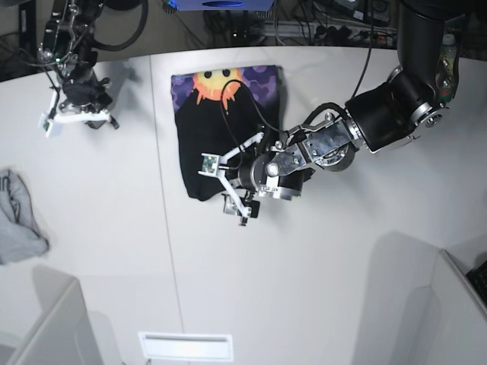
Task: Fold the T-shirt properly
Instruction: 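Release the folded shirt with the left gripper and lift away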
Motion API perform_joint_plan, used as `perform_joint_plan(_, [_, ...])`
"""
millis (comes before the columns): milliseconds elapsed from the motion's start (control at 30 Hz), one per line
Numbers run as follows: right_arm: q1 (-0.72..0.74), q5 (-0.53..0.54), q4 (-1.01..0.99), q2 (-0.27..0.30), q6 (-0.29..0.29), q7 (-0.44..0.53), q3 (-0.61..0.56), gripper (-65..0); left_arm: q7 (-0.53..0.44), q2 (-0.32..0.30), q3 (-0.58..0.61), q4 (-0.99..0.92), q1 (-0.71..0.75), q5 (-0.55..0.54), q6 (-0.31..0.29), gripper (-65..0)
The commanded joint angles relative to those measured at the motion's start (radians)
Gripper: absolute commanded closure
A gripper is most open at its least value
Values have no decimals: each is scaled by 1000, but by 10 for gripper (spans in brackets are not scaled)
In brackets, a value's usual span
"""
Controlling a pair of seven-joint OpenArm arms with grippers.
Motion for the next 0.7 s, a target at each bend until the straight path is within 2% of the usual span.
perform_joint_plan(0, [1,0,14,8,9,17,3,0,10,-2,-23,24,-31,-1,-10,-517])
perform_joint_plan(167, [1,0,14,15,23,20,3,0,13,18,-260,120,-11,-2,-10,-507])
perform_joint_plan(233, [-2,-1,15,15,79,59,10,0,51,25,-382,182,27,7,-9,-474])
perform_joint_plan(267, [-9,-1,15,15,129,91,11,0,76,28,-454,228,53,-1,-9,-444])
perform_joint_plan(333, [-35,-4,15,17,225,151,13,0,103,36,-594,332,138,8,-6,-347])
perform_joint_plan(367, [-45,-6,15,18,254,171,14,0,105,35,-652,378,184,10,-4,-285])
perform_joint_plan(467, [-55,-101,15,41,333,194,11,0,103,32,-820,504,323,11,-3,-8])
perform_joint_plan(533, [-55,-196,15,37,379,195,11,0,103,30,-893,562,398,11,16,0])
perform_joint_plan(600, [-58,-280,15,35,452,198,13,0,102,4,-959,570,464,11,48,0])
perform_joint_plan(667, [-67,-342,15,34,532,198,20,0,87,-33,-1010,568,527,7,54,0])
